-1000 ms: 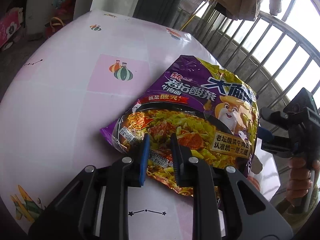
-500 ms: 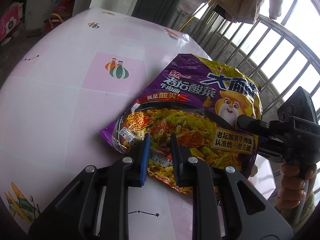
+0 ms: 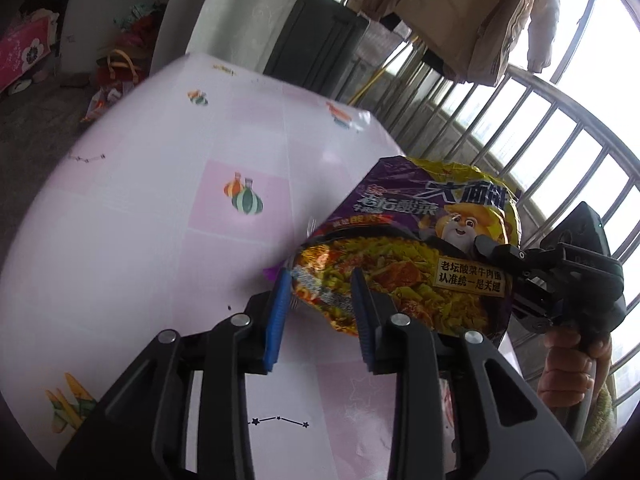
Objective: Collect trash
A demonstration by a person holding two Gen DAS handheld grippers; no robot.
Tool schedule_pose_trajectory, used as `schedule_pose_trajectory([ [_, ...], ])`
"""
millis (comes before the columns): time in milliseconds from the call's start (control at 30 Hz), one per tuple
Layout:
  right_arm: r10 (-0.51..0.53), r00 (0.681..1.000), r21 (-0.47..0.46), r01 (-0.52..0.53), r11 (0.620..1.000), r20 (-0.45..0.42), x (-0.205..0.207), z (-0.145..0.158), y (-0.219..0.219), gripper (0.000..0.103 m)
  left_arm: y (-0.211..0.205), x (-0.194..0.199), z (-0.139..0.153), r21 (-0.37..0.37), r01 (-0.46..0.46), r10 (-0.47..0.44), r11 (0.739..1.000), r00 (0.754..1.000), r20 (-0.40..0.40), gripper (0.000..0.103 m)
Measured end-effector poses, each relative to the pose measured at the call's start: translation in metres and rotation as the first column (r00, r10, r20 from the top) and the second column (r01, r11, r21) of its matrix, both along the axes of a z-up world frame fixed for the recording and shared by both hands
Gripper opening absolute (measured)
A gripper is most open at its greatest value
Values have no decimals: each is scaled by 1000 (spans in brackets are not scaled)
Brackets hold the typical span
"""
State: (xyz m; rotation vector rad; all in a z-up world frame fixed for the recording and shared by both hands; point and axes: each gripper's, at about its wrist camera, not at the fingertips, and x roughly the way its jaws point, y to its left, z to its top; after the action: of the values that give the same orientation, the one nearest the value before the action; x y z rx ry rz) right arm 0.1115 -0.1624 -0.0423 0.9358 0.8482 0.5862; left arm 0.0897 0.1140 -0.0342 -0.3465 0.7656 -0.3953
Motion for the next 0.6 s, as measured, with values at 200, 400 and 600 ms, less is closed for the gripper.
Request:
schedule_pose_trajectory([
  [200,-66,993,32,63,997,95,-12,30,-29,2,13,-10,22,8,-31,30,1000,996,84,42],
  [400,-190,969,35,187,982,156,-36,50,-76,2,20,-10,18,2,-48,48,999,996,69,46],
  [600,-273,953,65,266,962,130,-57,39,-113,2,8,-3,10,8,-12,12,1000,999,37,46],
])
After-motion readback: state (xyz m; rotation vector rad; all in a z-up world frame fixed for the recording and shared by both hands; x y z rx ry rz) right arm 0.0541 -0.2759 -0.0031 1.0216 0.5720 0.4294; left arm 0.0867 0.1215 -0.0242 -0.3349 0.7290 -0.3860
